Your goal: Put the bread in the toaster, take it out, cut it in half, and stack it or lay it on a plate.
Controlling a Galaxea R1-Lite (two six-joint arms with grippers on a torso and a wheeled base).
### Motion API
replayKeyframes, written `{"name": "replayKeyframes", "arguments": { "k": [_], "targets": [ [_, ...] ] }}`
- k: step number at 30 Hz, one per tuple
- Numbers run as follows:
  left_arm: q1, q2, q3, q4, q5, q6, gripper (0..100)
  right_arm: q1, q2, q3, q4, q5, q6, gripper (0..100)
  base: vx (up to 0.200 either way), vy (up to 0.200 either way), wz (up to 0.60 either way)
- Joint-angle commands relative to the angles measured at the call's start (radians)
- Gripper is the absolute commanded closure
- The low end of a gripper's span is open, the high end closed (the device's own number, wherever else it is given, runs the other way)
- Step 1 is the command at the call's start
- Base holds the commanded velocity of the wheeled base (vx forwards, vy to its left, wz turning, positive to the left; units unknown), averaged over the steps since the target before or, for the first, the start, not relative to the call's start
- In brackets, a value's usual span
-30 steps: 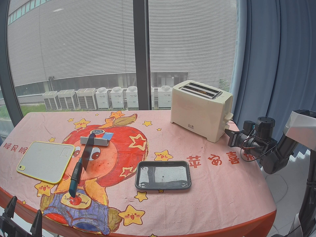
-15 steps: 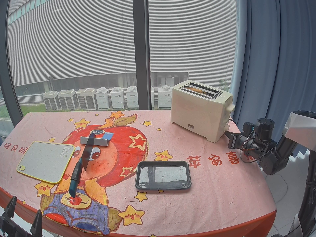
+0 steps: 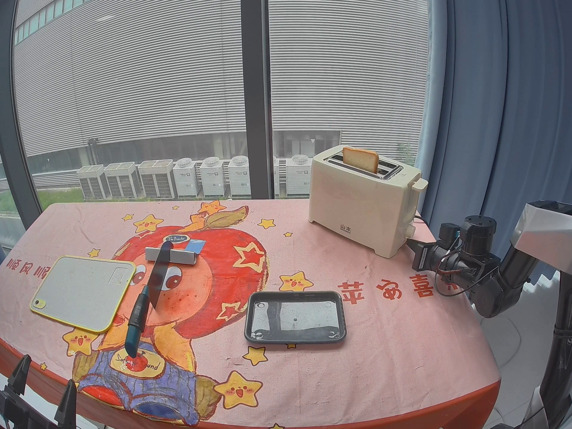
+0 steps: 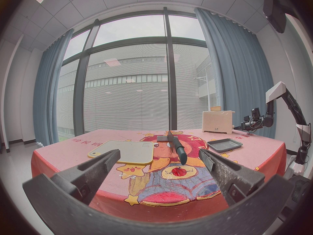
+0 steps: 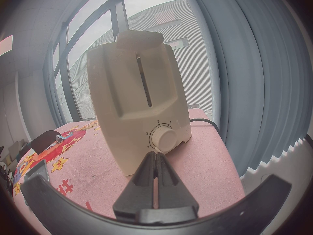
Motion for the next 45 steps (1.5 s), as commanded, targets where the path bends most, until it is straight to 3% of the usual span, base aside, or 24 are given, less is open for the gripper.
{"name": "replayKeyframes", "arguments": {
  "k": [1, 7, 13, 40, 45],
  "targets": [
    [-0.001, -0.016, 0.016, 0.000, 0.000, 0.000, 0, 0.000, -0.001, 0.000, -0.002, 0.001, 0.000, 100, 0.000, 0.000, 0.00],
    [-0.001, -0.016, 0.016, 0.000, 0.000, 0.000, 0, 0.006, -0.012, 0.014, -0.011, -0.001, -0.005, 100, 0.000, 0.000, 0.00],
    [-0.001, -0.016, 0.016, 0.000, 0.000, 0.000, 0, 0.010, -0.053, 0.040, -0.016, -0.001, -0.041, 100, 0.000, 0.000, 0.00],
    [-0.001, -0.016, 0.016, 0.000, 0.000, 0.000, 0, 0.033, -0.351, 0.109, 0.006, -0.003, -0.068, 100, 0.000, 0.000, 0.00],
    [-0.001, -0.016, 0.016, 0.000, -0.001, 0.000, 0, 0.031, -0.423, 0.112, 0.116, -0.004, -0.101, 100, 0.000, 0.000, 0.00]
  ]
}}
